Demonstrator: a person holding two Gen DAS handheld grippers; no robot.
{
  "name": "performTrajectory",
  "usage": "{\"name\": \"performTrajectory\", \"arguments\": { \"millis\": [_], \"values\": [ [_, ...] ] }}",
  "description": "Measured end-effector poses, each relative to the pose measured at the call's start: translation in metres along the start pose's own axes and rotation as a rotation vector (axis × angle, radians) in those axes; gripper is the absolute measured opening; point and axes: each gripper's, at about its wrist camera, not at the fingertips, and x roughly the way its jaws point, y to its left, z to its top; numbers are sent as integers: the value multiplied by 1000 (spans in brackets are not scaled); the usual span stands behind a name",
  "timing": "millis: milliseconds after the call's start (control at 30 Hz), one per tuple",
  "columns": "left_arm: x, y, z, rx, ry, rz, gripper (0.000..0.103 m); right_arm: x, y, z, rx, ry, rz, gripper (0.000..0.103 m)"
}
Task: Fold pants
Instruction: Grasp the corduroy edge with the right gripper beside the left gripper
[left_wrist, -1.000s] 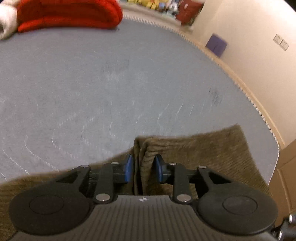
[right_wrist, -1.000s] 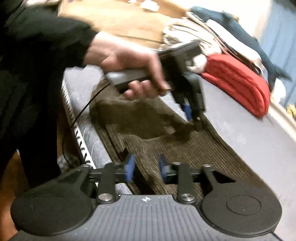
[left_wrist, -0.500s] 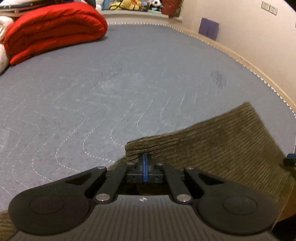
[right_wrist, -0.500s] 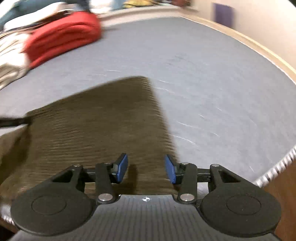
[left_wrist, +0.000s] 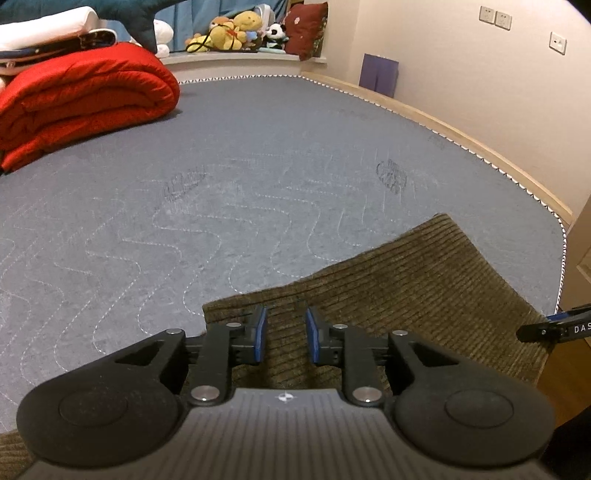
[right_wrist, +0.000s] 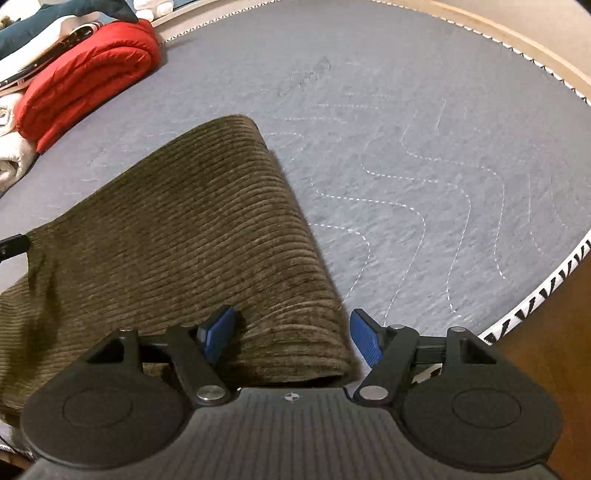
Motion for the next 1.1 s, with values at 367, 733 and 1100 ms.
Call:
{"name": "performTrajectory", "arguments": {
  "millis": [367, 733, 1100],
  "values": [
    [1, -4, -2, 15, 10, -3, 29, 4, 1, 1, 13, 27, 22, 61],
    [-23, -13, 16, -114, -78, -305, 81, -77, 100, -37, -561, -394, 20, 28],
    [-21, -36, 36, -171, -5, -418, 83, -106, 192, -135, -1155, -674, 127, 28]
  ]
}}
